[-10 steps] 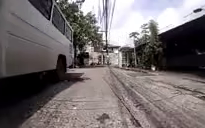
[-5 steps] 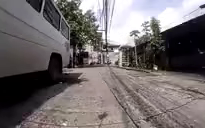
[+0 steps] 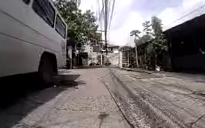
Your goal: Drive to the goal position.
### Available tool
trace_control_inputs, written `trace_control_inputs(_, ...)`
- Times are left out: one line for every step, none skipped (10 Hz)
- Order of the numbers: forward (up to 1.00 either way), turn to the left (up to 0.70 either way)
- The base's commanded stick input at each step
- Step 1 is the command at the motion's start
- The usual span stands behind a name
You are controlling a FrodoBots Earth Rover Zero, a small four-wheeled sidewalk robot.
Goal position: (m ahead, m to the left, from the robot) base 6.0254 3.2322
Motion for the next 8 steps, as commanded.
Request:
trace_control_inputs(0.7, 0.0)
trace_control_inputs(0.7, 0.0)
trace_control_inputs(0.7, 0.0)
trace_control_inputs(0.7, 0.0)
trace_control_inputs(0.7, 0.0)
trace_control_inputs(0.7, 0.0)
trace_control_inputs(0.7, 0.0)
trace_control_inputs(0.7, 0.0)
